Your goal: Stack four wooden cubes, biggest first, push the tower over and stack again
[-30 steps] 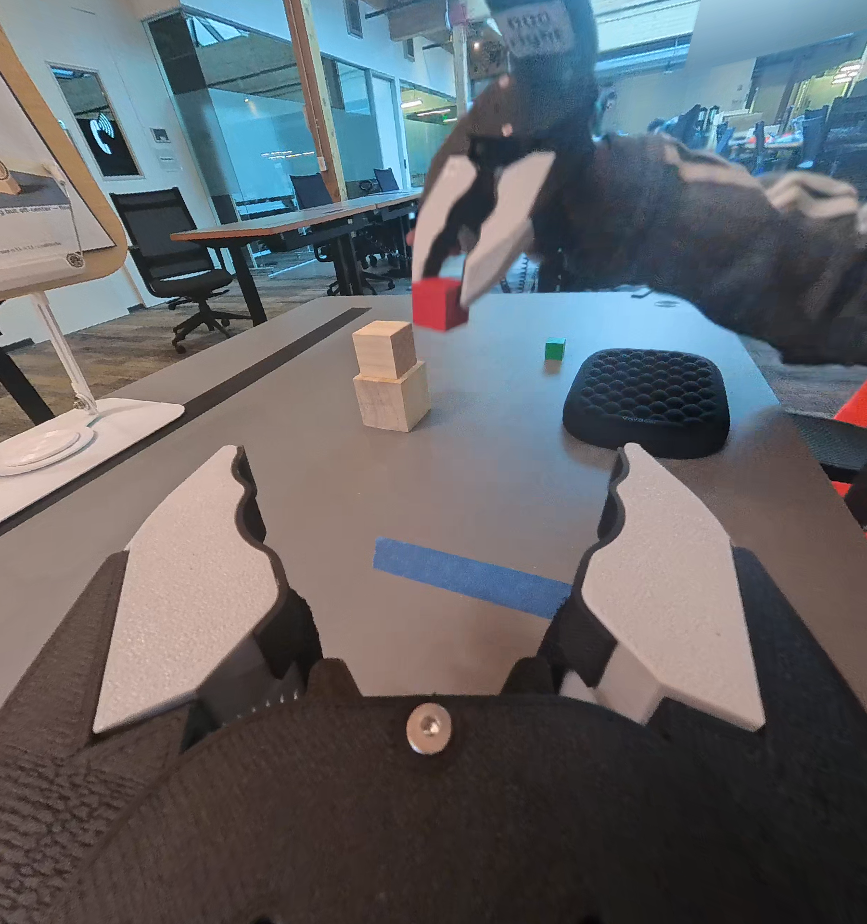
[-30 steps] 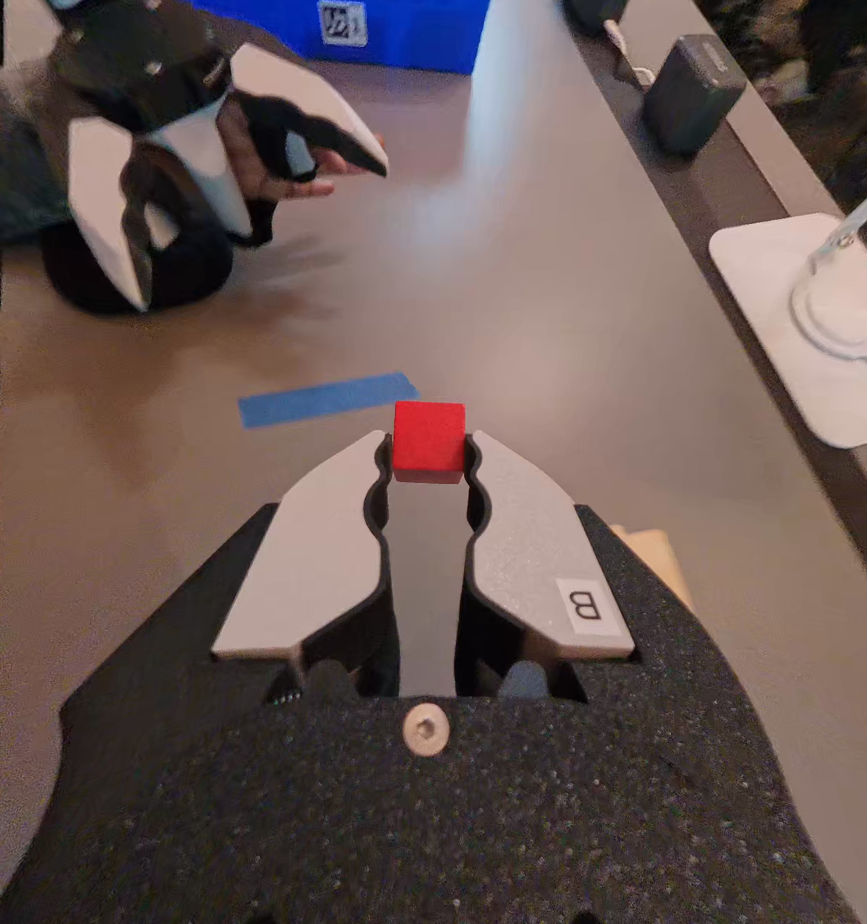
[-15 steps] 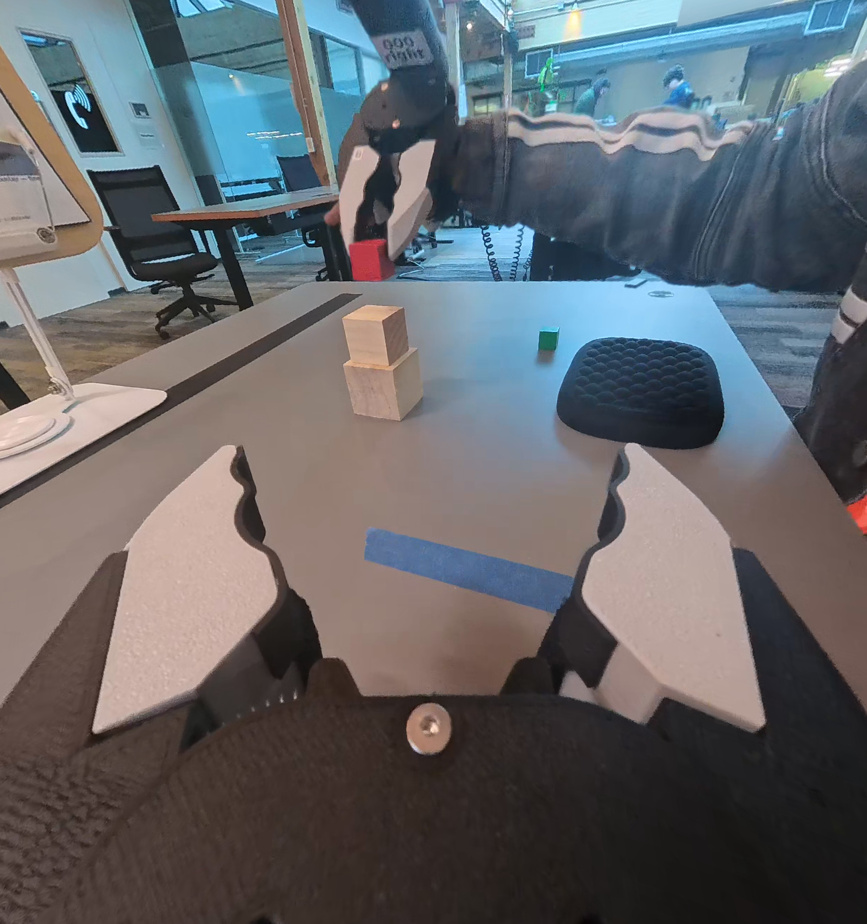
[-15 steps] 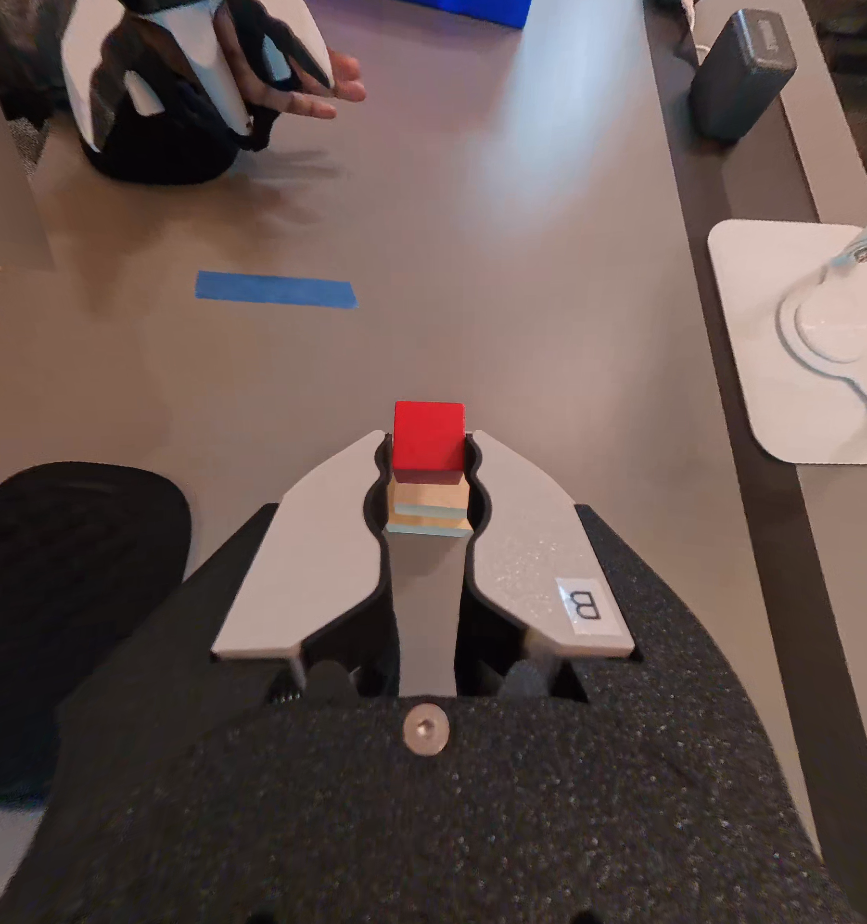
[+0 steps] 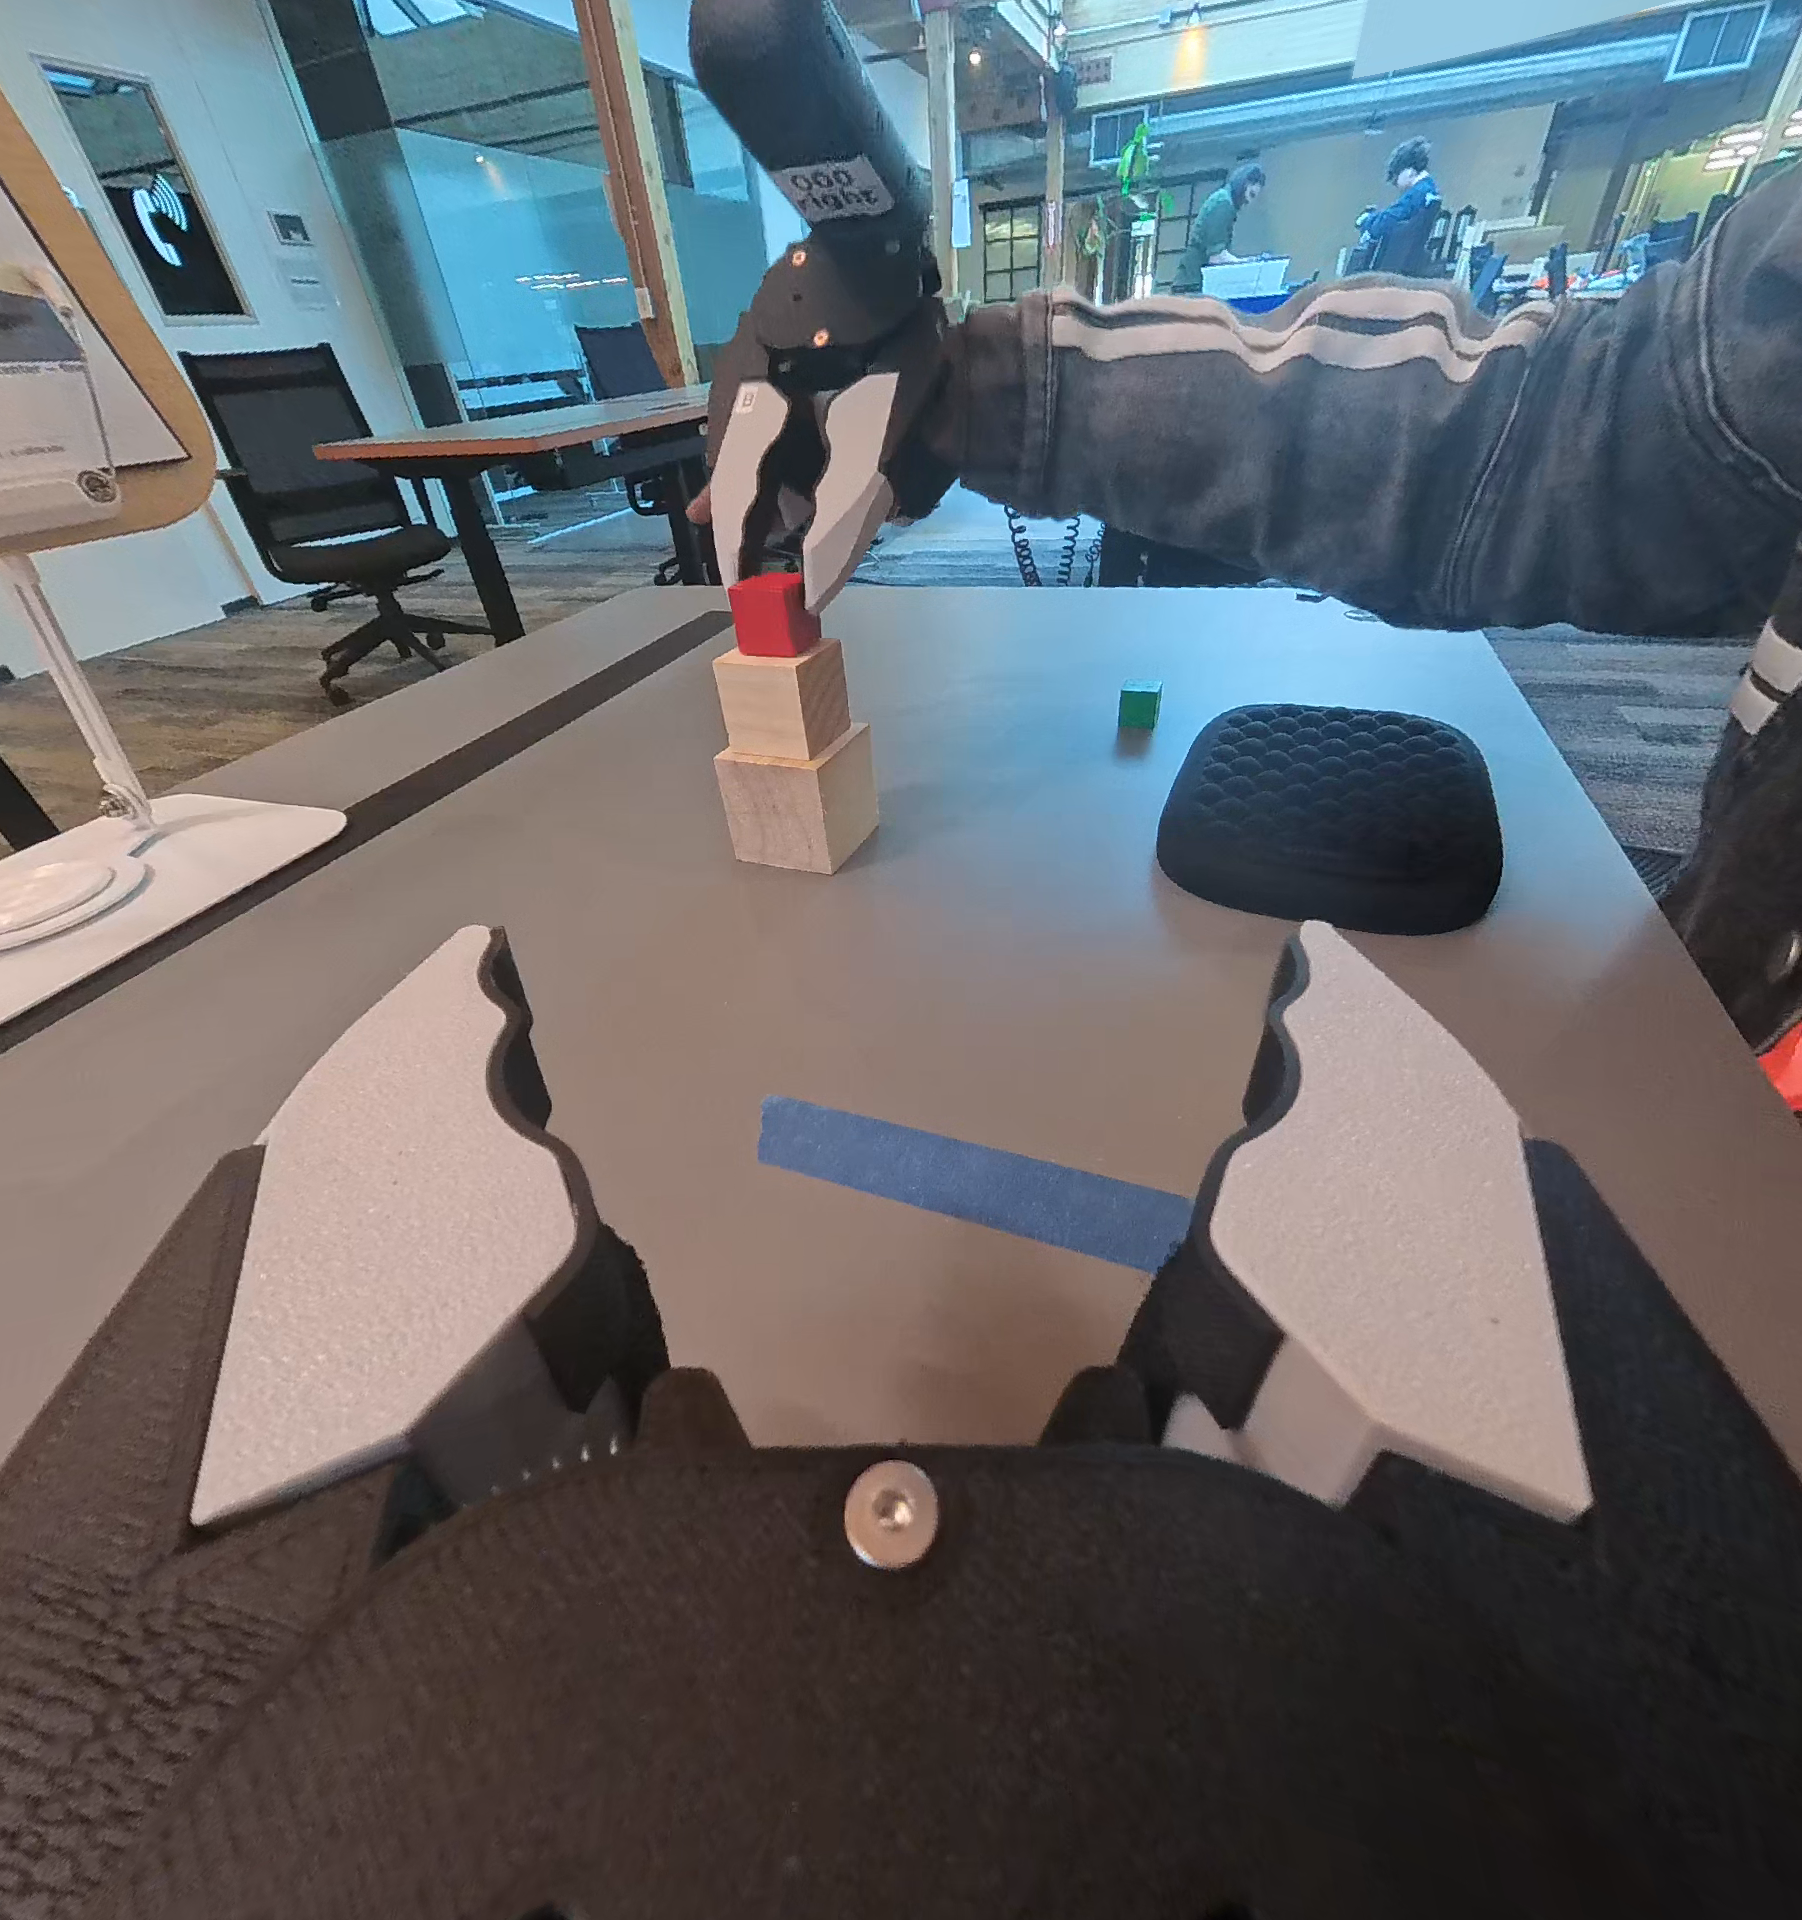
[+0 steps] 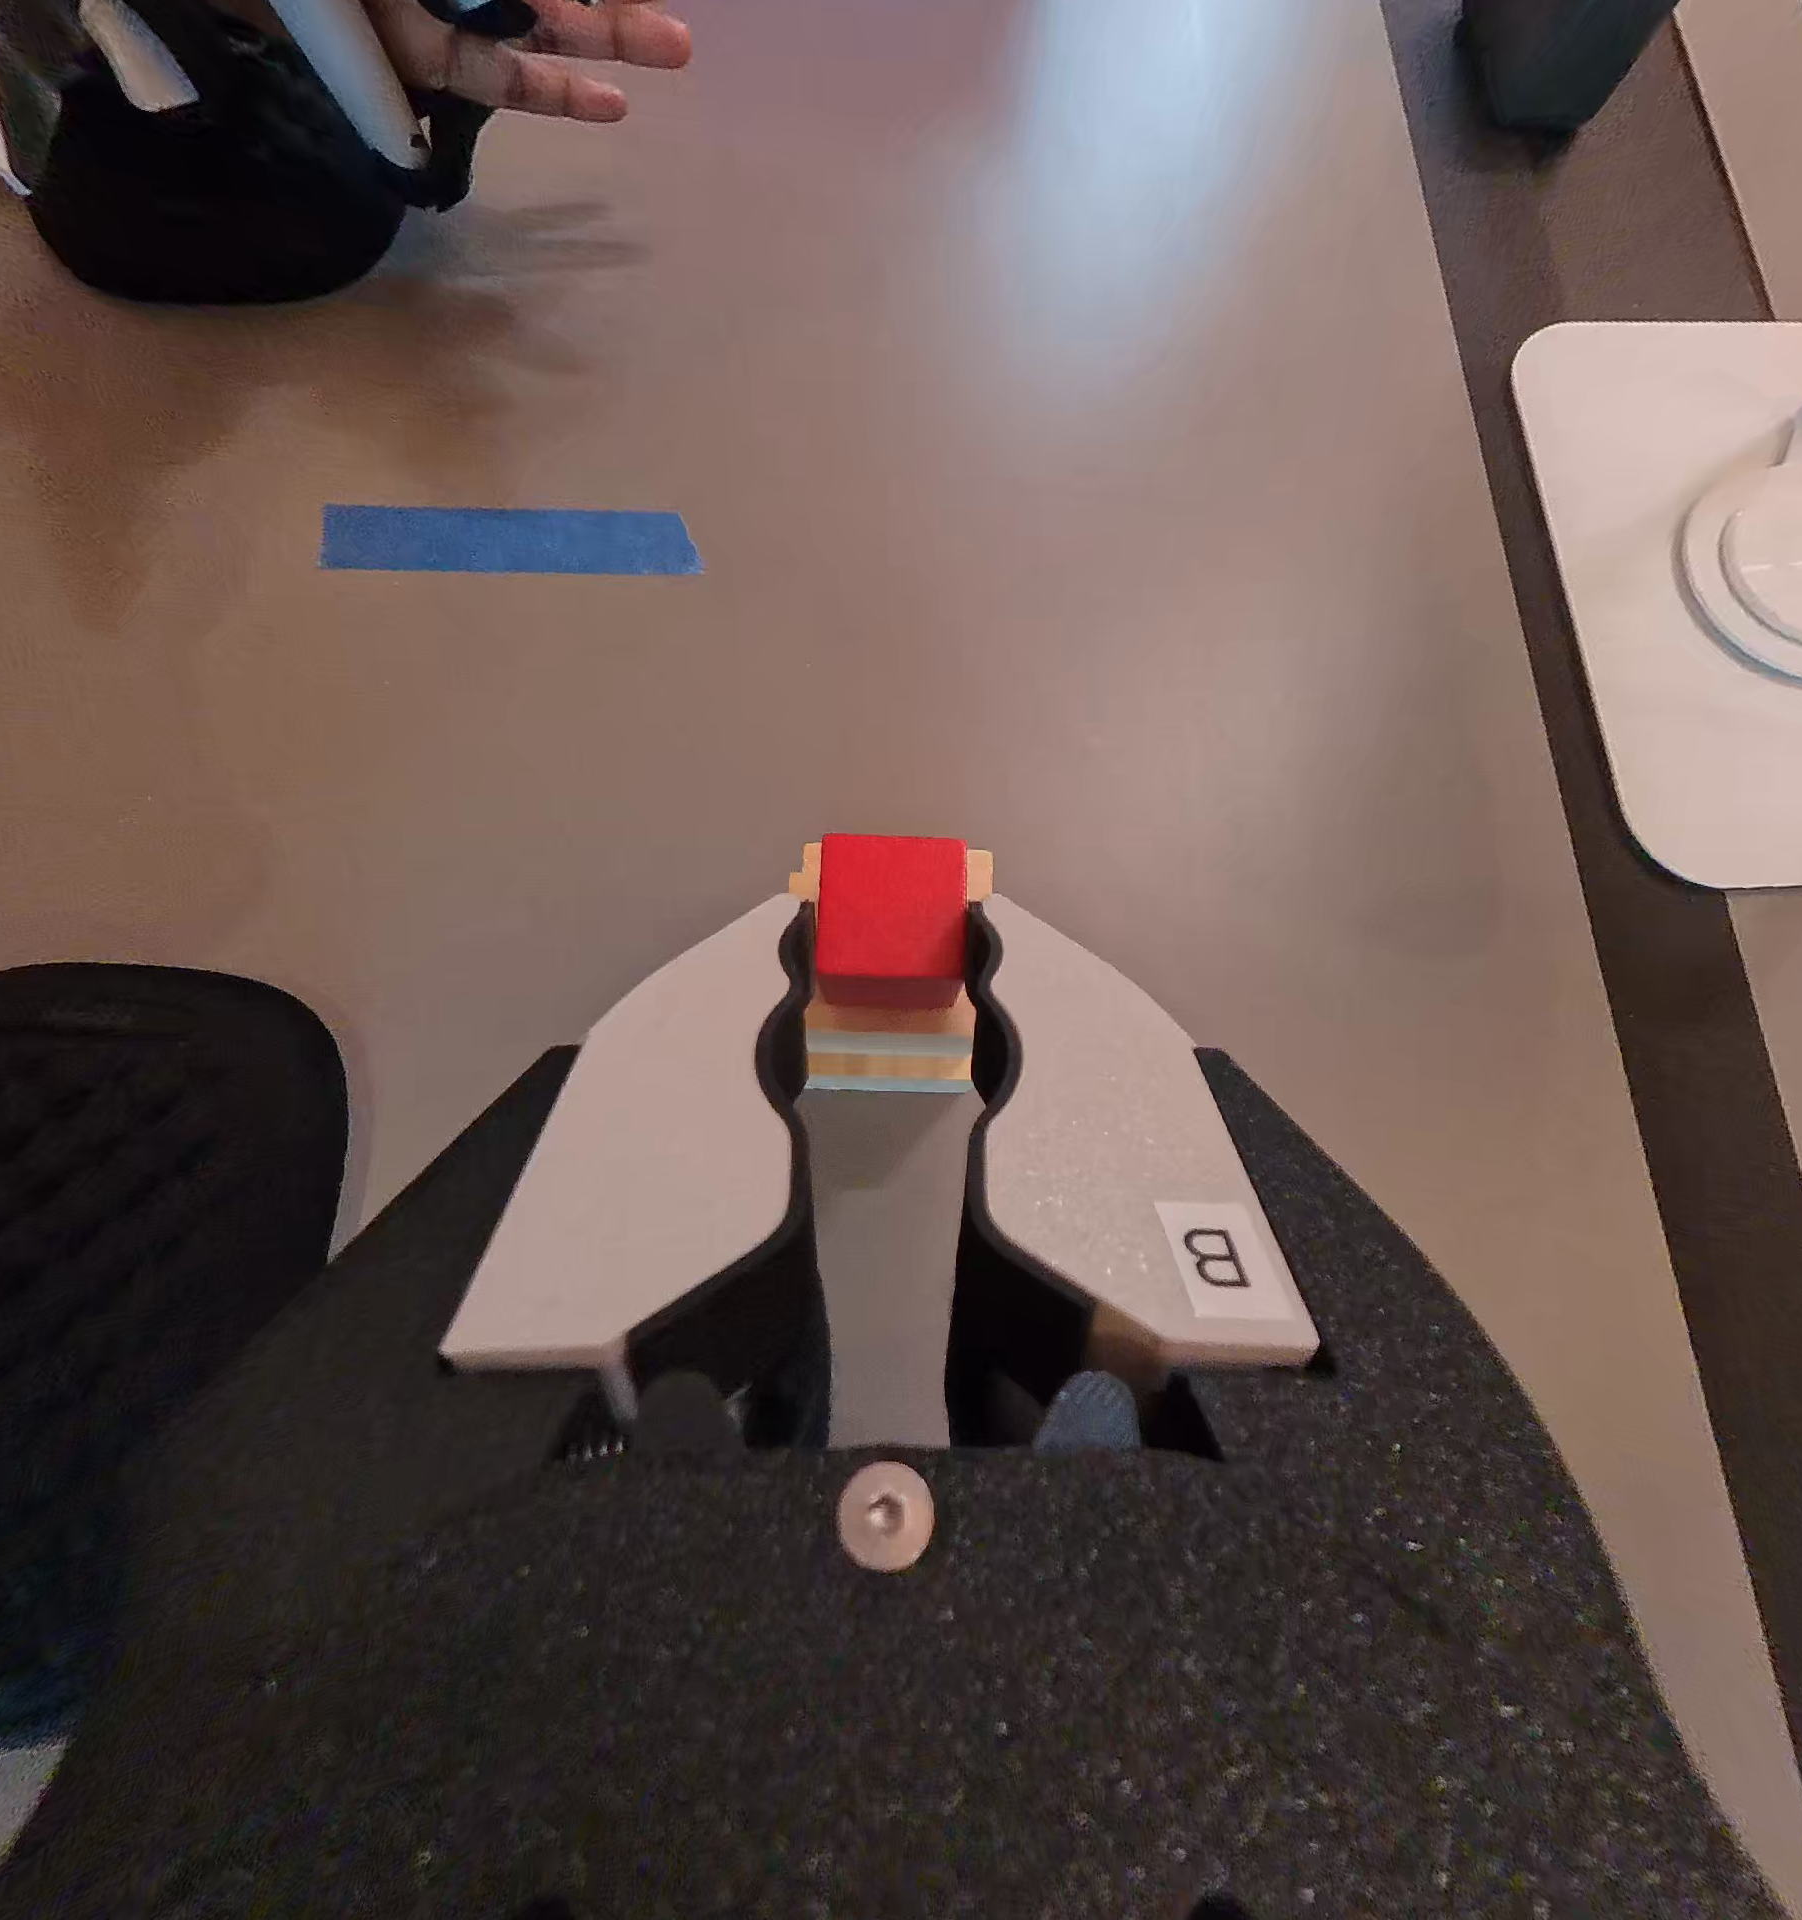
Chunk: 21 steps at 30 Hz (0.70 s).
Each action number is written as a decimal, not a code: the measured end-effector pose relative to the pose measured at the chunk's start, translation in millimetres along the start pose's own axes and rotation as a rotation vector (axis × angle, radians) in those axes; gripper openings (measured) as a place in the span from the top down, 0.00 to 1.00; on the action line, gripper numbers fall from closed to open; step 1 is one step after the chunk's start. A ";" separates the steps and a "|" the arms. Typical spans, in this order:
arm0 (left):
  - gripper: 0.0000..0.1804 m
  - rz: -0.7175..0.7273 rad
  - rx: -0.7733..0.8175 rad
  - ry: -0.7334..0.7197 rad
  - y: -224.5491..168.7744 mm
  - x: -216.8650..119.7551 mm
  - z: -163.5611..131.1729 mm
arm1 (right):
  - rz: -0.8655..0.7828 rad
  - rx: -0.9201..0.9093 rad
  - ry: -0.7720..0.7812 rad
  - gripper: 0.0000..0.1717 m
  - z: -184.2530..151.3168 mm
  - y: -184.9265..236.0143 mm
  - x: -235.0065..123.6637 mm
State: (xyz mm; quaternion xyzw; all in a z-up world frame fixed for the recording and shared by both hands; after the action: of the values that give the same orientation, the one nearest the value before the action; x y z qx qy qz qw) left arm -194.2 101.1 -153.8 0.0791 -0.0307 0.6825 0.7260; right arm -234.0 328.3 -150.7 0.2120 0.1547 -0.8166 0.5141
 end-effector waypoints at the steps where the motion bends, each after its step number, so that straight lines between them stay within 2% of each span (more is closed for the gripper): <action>1: 0.27 0.000 0.000 0.000 0.0 0.0 0.0 | 0.000 0.004 -0.002 0.84 -0.4 -0.4 0.8; 7: 0.27 0.002 0.002 0.006 0.5 -0.1 -1.1 | -0.003 0.011 -0.017 0.84 0.2 -2.4 0.9; 9: 0.27 0.002 0.003 0.007 0.5 -0.2 -1.2 | -0.012 0.051 -0.010 0.69 -0.5 -2.8 1.1; 14: 0.27 0.004 0.005 0.006 1.1 -0.8 -0.6 | -0.086 0.053 -0.029 0.62 10.2 10.5 -25.6; 17: 0.27 0.005 0.005 0.003 1.1 -0.8 0.3 | -0.125 0.020 0.078 0.60 -2.2 35.5 -55.9; 21: 0.27 0.007 0.010 0.006 1.4 -1.0 0.3 | -0.085 0.029 0.289 0.61 -44.9 81.1 -88.3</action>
State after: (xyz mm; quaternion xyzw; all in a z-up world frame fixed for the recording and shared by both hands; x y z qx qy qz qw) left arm -195.7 100.1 -153.6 0.0807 -0.0252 0.6854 0.7232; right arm -118.5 383.4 -147.6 0.3280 0.2238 -0.8007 0.4485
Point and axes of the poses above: each gripper's, where its closed fingertips meet, x out along the fingers, z out of its top, y = z × x across the jaws, the point moved 1 cm from there along -x, back along the fingers, and after that the axes turned 13 degrees about -y, right-handed, at the moved point
